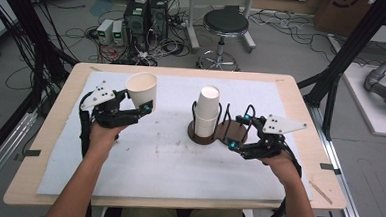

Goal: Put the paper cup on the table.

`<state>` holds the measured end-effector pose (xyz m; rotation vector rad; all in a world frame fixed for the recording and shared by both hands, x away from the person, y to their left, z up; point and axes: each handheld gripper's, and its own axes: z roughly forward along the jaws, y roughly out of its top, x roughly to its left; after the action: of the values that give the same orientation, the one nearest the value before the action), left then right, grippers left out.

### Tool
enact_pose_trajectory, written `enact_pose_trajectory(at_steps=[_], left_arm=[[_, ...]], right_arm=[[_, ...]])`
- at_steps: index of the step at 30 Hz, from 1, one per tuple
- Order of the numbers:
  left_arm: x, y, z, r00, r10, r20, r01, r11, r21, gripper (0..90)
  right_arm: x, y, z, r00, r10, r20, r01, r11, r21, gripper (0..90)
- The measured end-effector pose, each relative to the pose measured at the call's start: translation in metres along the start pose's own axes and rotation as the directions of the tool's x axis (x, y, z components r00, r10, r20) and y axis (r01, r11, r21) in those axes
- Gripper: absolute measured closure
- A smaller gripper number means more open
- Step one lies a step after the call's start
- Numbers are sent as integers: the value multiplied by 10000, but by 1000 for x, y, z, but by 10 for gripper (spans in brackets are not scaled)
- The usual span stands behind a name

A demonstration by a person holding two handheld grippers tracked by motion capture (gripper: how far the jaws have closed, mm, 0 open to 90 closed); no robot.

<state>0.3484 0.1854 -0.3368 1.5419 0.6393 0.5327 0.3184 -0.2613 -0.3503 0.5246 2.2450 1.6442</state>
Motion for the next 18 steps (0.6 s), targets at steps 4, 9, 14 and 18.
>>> enact_pose_trajectory(at_steps=[4, 9, 14, 18], left_arm=[[16, -5, 2, 9991, 51, -410, -72, 9987, -503, 330], [31, -15, 6, 9964, -143, -833, 95, 9983, -583, 330], [39, -26, 16, 9925, -176, -1207, 163, 9998, -119, 329], [42, -36, 22, 9904, -321, -1342, 345, 9993, 152, 329]], right_arm=[[1, -1, 0, 10000, -59, -27, 59, 10000, 57, 202], [3, 0, -1, 10000, -68, -48, 69, 10000, 9, 202], [4, -1, -3, 10000, -77, -28, 77, 10000, -12, 202], [4, -1, -2, 10000, -59, -32, 59, 10000, -16, 202]])
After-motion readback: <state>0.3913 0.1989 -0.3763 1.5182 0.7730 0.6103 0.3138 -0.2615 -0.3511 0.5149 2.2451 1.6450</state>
